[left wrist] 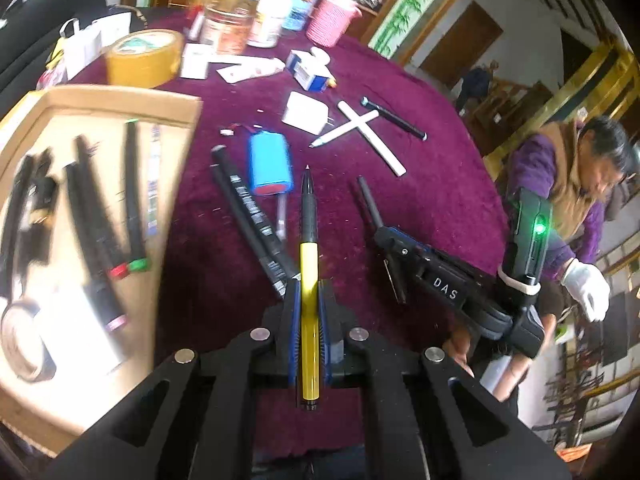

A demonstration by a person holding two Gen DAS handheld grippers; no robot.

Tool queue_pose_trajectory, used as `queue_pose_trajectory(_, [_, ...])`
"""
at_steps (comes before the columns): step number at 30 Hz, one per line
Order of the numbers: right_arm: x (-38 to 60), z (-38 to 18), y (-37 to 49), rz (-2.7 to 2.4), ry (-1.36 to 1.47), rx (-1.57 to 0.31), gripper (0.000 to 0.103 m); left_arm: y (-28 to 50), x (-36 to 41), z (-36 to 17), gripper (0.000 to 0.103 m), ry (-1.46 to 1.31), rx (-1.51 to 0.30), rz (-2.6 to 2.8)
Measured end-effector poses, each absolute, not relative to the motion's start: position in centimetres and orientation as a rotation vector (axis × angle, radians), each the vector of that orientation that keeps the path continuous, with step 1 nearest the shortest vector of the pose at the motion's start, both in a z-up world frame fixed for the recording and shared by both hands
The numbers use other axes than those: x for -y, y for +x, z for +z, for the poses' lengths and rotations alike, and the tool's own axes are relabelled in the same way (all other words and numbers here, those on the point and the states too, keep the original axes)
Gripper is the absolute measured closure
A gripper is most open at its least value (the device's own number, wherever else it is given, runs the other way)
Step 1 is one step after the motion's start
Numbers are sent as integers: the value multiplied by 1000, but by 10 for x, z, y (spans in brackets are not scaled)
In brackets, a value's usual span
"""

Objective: Organize rigid objects
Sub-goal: 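Grasp the yellow pen with the left tool while the right tool grasps a thin black pen, then carry the yellow pen and black pen into the tray and open both tools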

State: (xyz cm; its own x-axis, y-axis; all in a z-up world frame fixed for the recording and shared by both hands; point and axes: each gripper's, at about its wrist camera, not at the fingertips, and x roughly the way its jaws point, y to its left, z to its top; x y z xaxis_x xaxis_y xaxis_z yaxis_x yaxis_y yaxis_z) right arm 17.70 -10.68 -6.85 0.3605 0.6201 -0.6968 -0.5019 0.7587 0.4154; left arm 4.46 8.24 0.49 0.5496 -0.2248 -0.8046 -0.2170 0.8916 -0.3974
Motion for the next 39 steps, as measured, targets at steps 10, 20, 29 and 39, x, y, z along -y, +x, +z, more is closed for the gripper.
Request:
queue_pose_trajectory(10, [62, -21, 117, 981, 180, -958, 94, -11, -152, 22, 97, -606, -892, 71])
queue_pose_trajectory(20, [-11, 17, 84, 1098, 94, -913, 94, -33, -186, 20, 97, -578, -828, 220])
queue_pose_trajectory(29, [-61, 11, 80, 1109, -5, -930, 94, -34, -208, 11, 97, -567, -817, 254])
queue_pose_trajectory(39, [-99, 1, 101, 1091, -19, -959, 94, -31, -245, 1, 97, -607, -818, 291])
